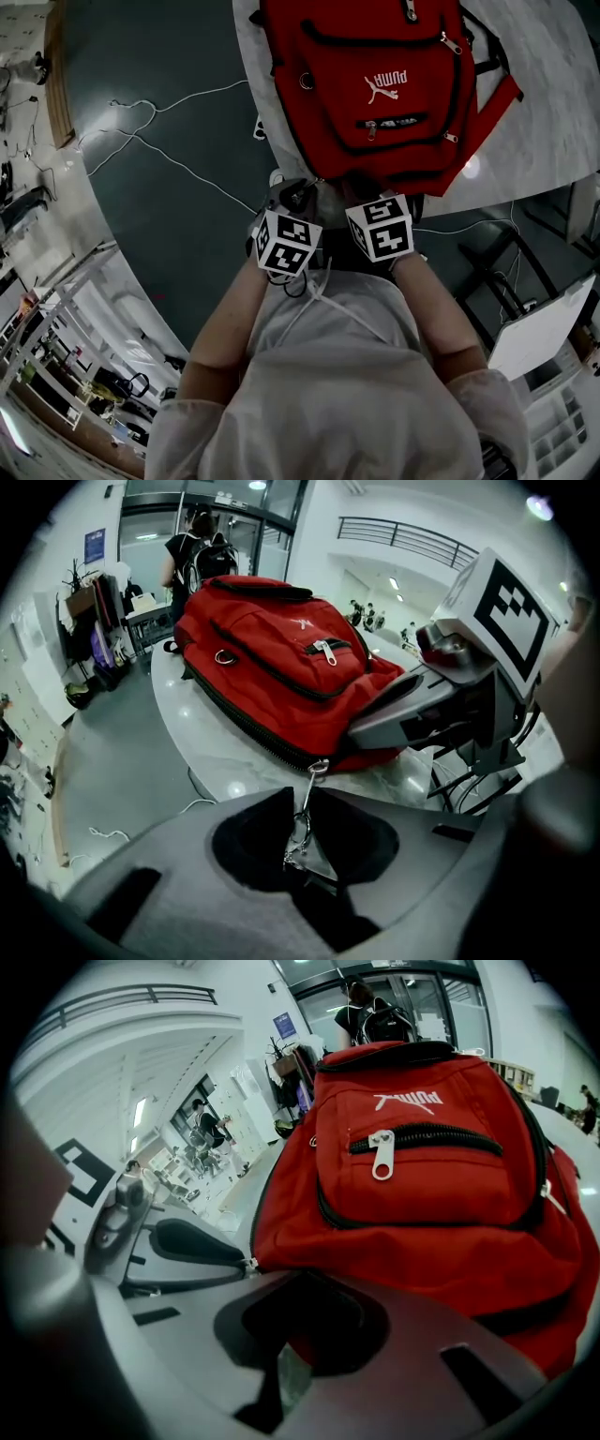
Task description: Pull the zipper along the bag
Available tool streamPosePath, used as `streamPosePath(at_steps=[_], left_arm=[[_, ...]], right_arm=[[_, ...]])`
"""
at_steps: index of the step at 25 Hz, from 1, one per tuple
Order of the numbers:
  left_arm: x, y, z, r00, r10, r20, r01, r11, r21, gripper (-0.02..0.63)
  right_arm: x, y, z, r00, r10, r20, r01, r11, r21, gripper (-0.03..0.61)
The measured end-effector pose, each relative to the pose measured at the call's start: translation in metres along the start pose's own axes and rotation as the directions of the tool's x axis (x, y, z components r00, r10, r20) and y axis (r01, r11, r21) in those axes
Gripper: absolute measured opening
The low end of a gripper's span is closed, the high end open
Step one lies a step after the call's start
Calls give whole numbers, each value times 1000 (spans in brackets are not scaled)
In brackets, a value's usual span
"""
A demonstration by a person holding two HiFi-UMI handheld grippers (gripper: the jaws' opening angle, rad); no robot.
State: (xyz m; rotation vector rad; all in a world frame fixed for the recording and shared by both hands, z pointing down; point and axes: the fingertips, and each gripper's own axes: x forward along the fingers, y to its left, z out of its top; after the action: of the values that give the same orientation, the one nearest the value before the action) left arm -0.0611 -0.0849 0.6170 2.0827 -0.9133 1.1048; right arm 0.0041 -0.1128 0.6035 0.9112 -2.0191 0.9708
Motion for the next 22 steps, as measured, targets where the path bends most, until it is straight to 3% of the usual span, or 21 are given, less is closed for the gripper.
streamPosePath(at_steps=[5, 11, 22], left_arm=[[4, -6, -1, 999, 15, -32, -12, 997, 77, 32], [4, -6, -3, 999, -10, -38, 11, 1000, 26, 31], [3, 9, 3, 999, 24, -28, -23, 999, 26, 31]], right_arm=[[1, -1, 0, 1000, -1, 5, 1, 1000, -4, 28], [1, -1, -3, 1000, 5, -14, -5, 1000, 17, 28], [2, -2, -3, 998, -7, -60, 9, 1000, 18, 28]])
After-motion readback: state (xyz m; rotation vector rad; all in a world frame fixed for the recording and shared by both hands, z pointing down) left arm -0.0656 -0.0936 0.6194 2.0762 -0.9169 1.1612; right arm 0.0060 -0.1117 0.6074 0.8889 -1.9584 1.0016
